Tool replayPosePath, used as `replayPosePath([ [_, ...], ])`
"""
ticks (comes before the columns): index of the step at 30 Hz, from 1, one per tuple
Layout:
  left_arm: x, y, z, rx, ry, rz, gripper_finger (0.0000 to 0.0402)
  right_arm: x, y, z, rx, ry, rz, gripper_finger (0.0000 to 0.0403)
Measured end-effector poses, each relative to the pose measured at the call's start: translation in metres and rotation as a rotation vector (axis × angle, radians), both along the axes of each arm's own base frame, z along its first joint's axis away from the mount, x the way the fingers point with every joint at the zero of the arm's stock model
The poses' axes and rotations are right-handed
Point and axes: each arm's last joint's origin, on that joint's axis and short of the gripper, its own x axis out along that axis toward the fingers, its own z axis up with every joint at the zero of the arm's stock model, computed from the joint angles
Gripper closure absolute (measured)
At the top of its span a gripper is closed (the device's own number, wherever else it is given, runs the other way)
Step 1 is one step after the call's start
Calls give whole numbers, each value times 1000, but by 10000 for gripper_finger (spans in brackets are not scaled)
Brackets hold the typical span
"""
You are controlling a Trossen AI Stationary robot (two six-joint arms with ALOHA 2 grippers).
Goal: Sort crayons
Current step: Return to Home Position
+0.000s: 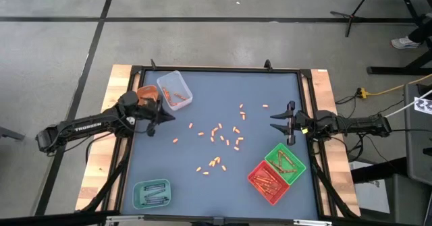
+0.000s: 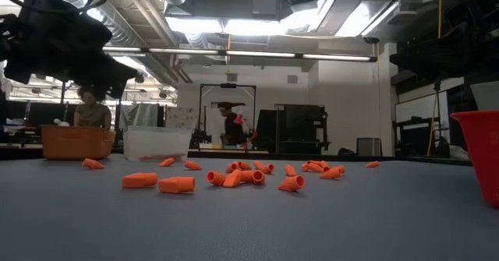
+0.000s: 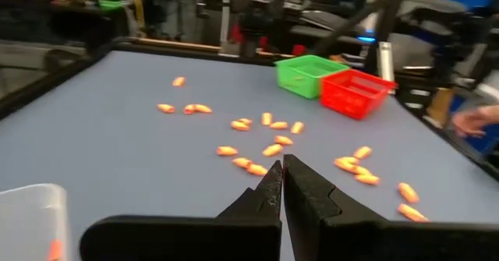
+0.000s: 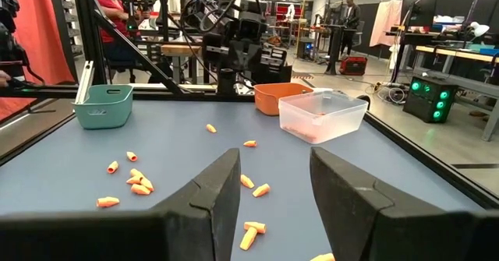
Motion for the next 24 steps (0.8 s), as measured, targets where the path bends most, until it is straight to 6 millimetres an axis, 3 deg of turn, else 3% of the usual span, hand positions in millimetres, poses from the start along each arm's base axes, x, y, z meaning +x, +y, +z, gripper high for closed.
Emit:
replayPosePath([
  [17, -1, 10, -1, 49, 30, 366, 401, 0, 0, 0, 0, -1, 0, 249],
  [24, -1, -4, 10, 99, -69, 419, 401, 0, 0, 0, 0, -1, 0, 249],
])
